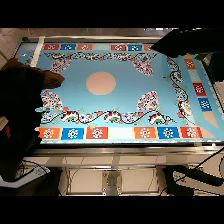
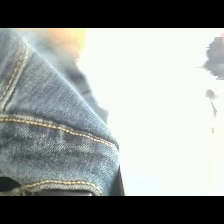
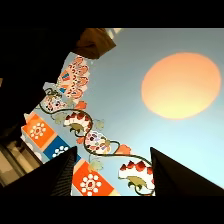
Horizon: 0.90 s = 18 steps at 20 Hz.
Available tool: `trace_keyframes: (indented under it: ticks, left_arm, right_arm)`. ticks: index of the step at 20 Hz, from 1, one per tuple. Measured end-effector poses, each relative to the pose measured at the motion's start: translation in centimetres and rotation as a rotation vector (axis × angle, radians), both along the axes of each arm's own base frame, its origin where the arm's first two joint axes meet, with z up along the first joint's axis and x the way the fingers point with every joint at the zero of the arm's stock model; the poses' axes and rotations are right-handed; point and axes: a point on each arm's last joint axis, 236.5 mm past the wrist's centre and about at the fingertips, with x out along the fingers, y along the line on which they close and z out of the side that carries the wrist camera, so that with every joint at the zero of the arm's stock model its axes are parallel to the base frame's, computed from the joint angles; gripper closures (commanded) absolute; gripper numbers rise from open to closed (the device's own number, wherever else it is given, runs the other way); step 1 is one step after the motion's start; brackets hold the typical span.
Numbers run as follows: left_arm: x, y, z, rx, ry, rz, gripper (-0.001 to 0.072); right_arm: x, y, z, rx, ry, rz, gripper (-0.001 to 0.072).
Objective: Fold the clothes and pants, and hang the long-sleeved shirts on hangers.
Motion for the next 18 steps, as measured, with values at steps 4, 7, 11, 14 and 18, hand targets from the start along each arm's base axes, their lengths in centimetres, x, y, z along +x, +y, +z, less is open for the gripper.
trace_keyframes:
  ticks: [4,7,11,14,18]
  left_arm:
    - [-0.2,-16.2,12.4,0.149,-0.265,-0.283,0.0691]
    - [-1.4,-31.7,14.7,0.143,-0.347,-0.655,0.0691]
    - [-2.4,-51.0,9.5,0.104,-0.258,-1.062,0.0691]
    - [-2.7,-63.6,2.3,0.067,-0.15,-1.207,0.0691]
    - [-2.8,-76.0,-7.6,0.021,-0.003,-1.308,0.0691]
  right_arm:
    - [-1.4,-5.8,2.0,-0.131,-0.075,-0.165,0.0173]
    - [-1.6,-11.9,2.3,-0.246,-0.098,-0.365,0.0173]
    - [-2.0,-20.0,0.8,-0.362,-0.04,-0.614,0.0174]
    - [-2.1,-25.0,-0.6,-0.397,0.012,-0.758,0.0174]
    - [-1.7,-29.3,-2.2,-0.402,0.06,-0.86,0.0174]
